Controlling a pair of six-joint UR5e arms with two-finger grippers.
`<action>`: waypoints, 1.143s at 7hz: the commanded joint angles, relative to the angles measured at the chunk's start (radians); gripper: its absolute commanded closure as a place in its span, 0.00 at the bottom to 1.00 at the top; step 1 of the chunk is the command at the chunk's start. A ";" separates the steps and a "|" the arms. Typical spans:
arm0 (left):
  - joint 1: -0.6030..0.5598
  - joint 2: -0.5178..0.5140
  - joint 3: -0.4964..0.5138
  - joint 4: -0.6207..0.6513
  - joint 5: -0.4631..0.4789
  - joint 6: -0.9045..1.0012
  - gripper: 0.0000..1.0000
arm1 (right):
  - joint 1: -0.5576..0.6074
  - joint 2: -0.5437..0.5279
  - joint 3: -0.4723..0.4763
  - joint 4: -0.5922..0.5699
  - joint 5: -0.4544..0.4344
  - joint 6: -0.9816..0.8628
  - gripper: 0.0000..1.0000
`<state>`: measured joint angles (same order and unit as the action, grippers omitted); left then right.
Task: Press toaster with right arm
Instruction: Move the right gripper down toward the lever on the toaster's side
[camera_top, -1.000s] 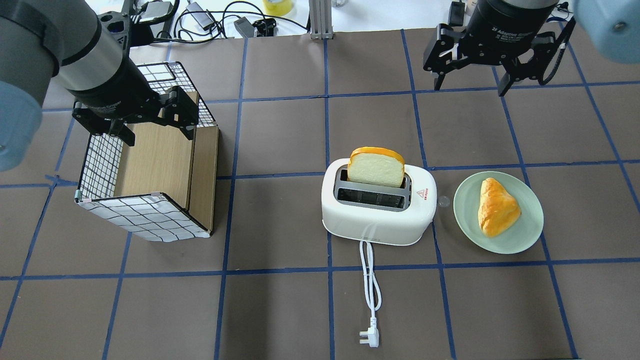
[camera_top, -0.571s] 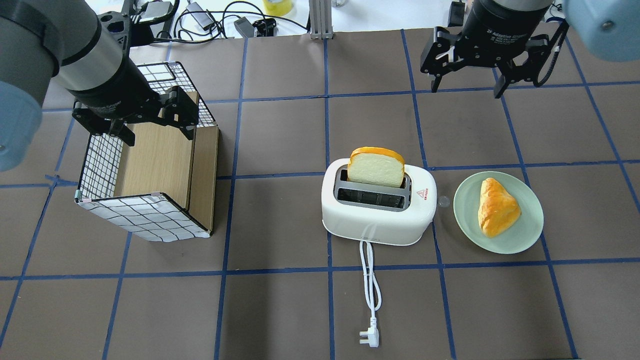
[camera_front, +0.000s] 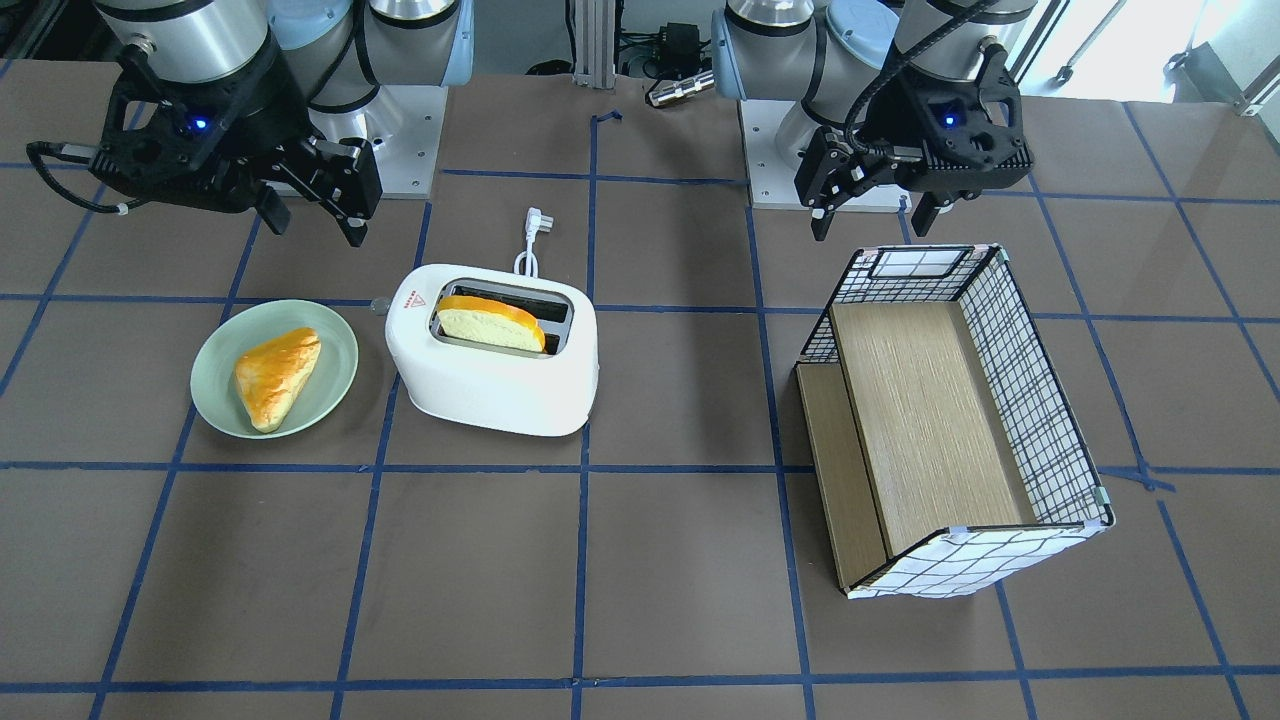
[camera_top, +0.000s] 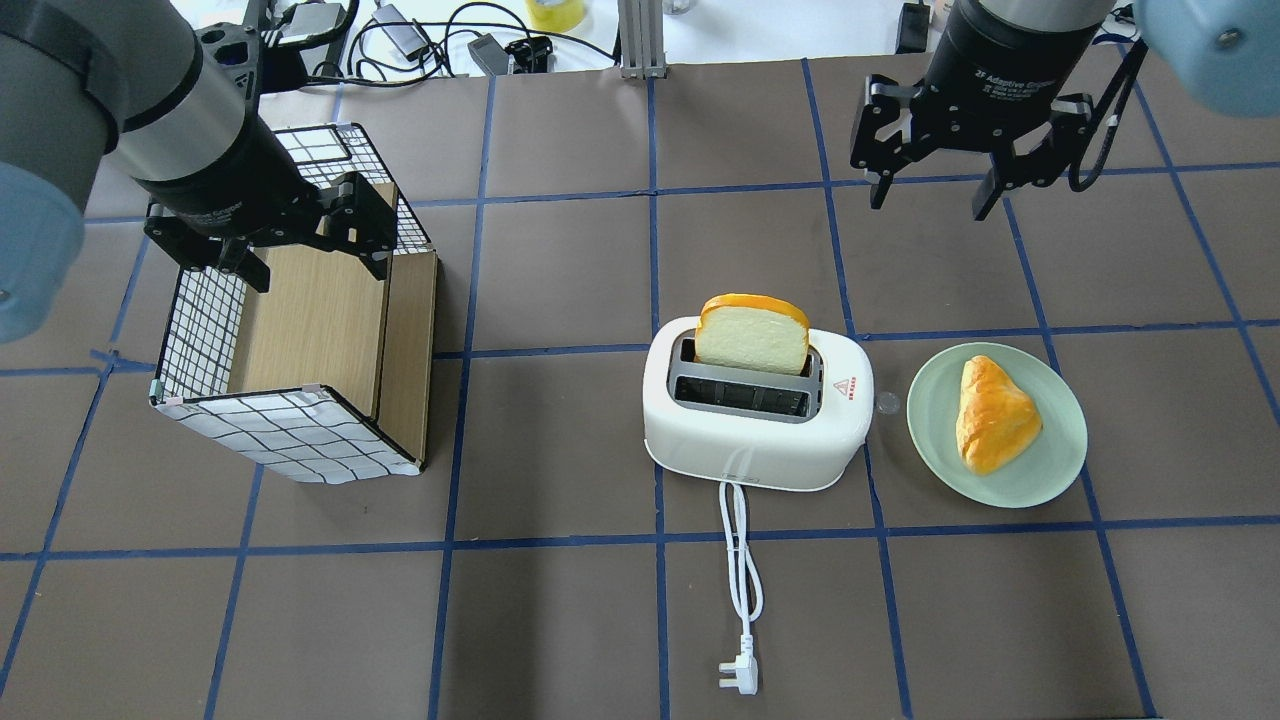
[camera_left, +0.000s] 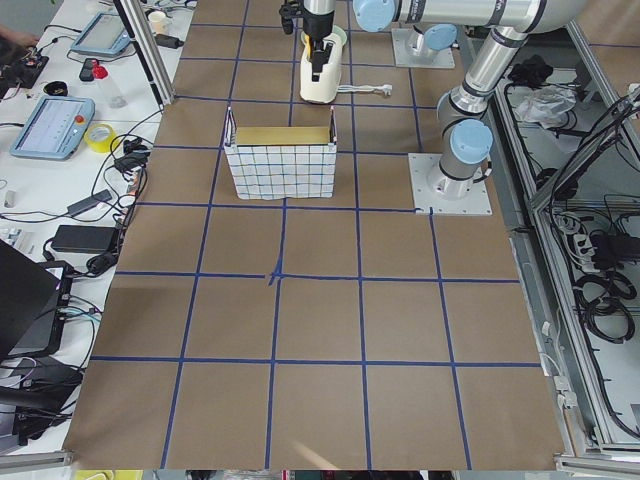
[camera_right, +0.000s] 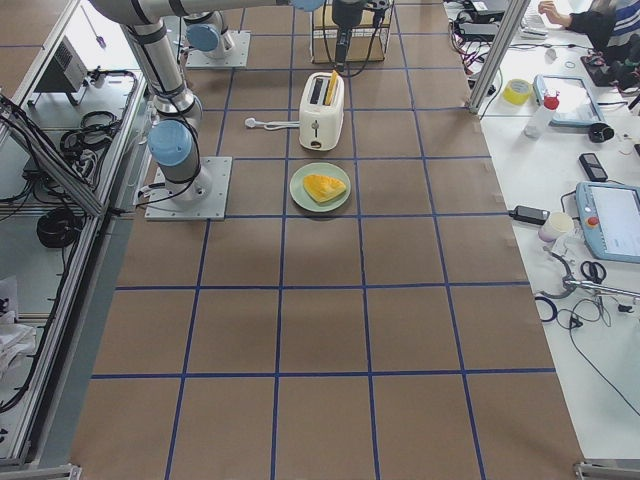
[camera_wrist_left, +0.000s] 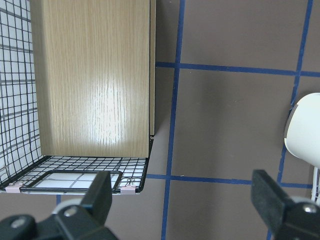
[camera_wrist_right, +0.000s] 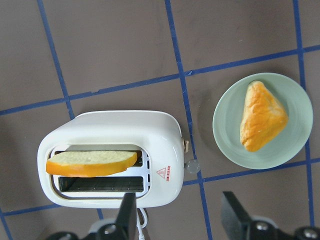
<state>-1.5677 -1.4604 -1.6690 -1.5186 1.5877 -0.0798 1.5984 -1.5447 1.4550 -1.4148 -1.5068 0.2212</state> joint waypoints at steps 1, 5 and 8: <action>0.000 0.000 0.000 0.000 0.000 0.000 0.00 | -0.099 0.006 0.007 0.057 0.153 -0.090 1.00; 0.000 0.000 0.000 0.000 0.000 0.000 0.00 | -0.284 0.009 0.221 0.108 0.307 -0.465 1.00; 0.000 0.000 0.000 0.000 0.000 0.000 0.00 | -0.345 0.015 0.411 0.001 0.374 -0.655 1.00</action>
<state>-1.5677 -1.4603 -1.6690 -1.5186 1.5877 -0.0797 1.2830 -1.5317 1.7904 -1.3737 -1.1585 -0.3692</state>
